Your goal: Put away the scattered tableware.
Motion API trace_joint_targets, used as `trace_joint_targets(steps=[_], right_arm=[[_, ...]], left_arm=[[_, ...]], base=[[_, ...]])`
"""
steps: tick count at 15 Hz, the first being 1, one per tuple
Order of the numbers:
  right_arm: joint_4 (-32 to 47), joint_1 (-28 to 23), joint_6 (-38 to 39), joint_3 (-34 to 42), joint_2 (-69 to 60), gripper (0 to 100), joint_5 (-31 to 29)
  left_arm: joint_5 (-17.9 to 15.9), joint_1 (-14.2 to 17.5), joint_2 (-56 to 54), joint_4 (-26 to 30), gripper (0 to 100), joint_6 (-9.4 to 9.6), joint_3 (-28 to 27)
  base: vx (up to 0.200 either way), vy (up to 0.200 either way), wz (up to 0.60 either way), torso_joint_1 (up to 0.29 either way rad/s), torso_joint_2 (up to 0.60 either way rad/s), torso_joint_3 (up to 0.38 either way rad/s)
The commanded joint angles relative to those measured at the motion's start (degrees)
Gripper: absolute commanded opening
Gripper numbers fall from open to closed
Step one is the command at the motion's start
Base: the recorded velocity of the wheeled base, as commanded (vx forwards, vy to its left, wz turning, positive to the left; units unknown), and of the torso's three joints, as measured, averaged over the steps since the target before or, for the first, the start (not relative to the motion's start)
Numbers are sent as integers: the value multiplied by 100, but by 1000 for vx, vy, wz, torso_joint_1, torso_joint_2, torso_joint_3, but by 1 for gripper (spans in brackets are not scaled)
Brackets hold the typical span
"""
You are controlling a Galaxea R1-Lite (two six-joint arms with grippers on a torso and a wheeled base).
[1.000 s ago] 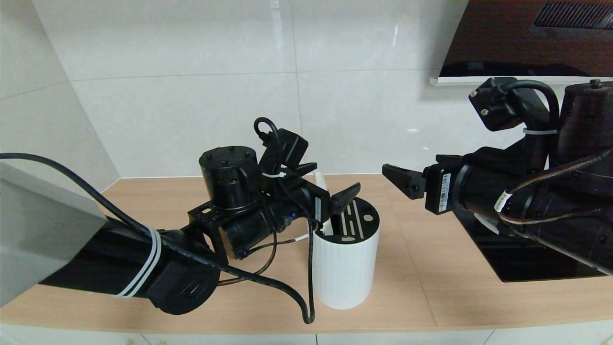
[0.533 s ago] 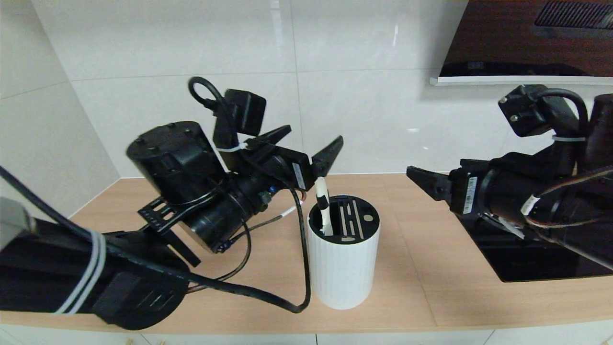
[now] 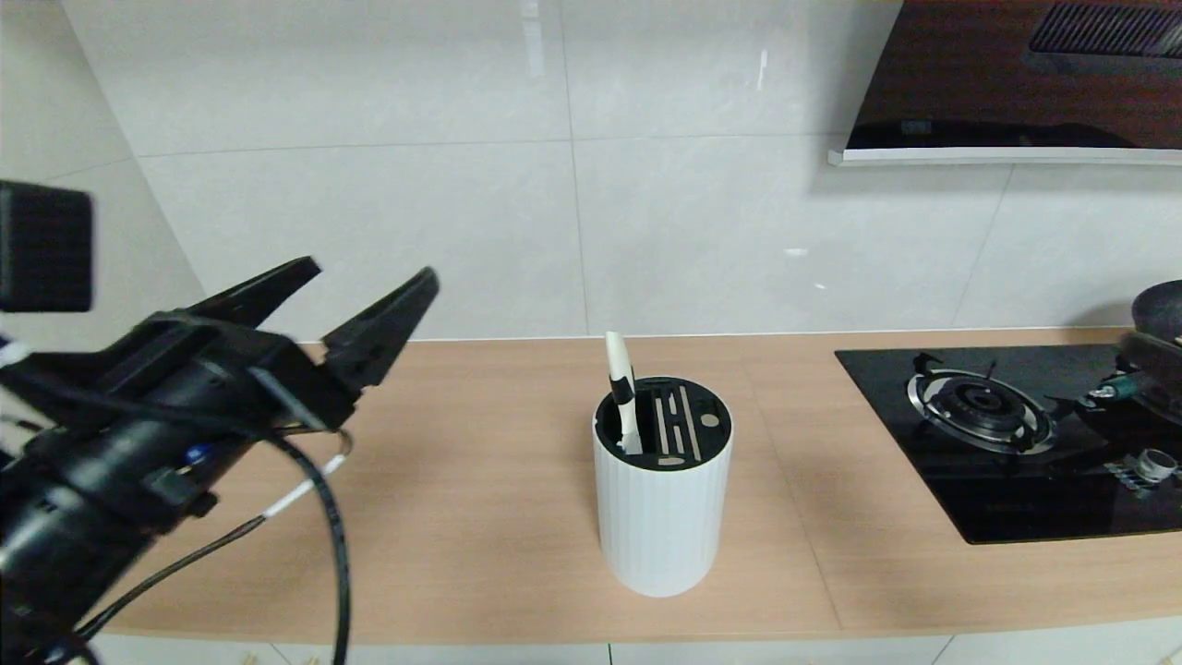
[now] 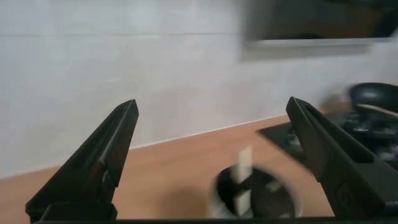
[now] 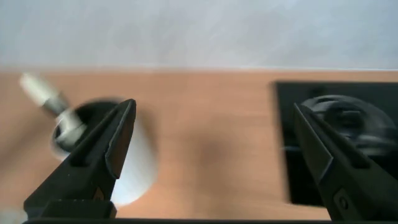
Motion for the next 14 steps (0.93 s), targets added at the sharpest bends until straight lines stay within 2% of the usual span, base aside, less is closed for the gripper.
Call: trace_joint_targets(steps=[1, 2, 4, 5, 6, 7, 8, 11, 13, 14], right_arm=[[678, -1301, -16, 800, -1952, 100, 183], [871, -1503, -42, 993, -2427, 100, 245], [1355, -1494, -420, 1380, -3437, 100, 561], [1478, -1485, -447, 1406, -3622, 100, 649], [2146, -1485, -526, 1424, -4211, 100, 966], [2418, -1494, -561, 1433, -4404, 100, 1036], [2357, -1494, -552, 1433, -4387, 100, 1027], [2155, -1512, -614, 1512, -4378, 100, 1018], [2093, -1670, -745, 1714, -4378, 100, 1010], [1733, -1828, -772, 2030, -4395, 100, 957]], left_arm=[[-104, 1164, -2163, 747, 100, -74, 1152], [-244, 1515, -2603, 958, 100, -171, 1337], [-605, 1893, -3587, 1538, 100, -426, 1486], [-657, 1964, -3772, 1688, 100, -470, 1513], [-868, 2227, -4580, 2435, 100, -619, 1609], [-1009, 2438, -5275, 3112, 100, -637, 1671], [-1185, 2649, -5837, 3700, 100, -628, 1609], [-1677, 3168, -7024, 4931, 100, -619, 1469], [-1571, 3133, -7156, 4949, 100, -566, 1644], [-1448, 3124, -7173, 4694, 100, -390, 1996]], base=[[0, 0, 0, 0, 0, 0], [0, 0, 0, 0, 0, 0], [0, 0, 0, 0, 0, 0], [0, 0, 0, 0, 0, 0], [0, 0, 0, 0, 0, 0], [0, 0, 0, 0, 0, 0], [0, 0, 0, 0, 0, 0], [0, 0, 0, 0, 0, 0], [0, 0, 0, 0, 0, 0], [0, 0, 0, 0, 0, 0]])
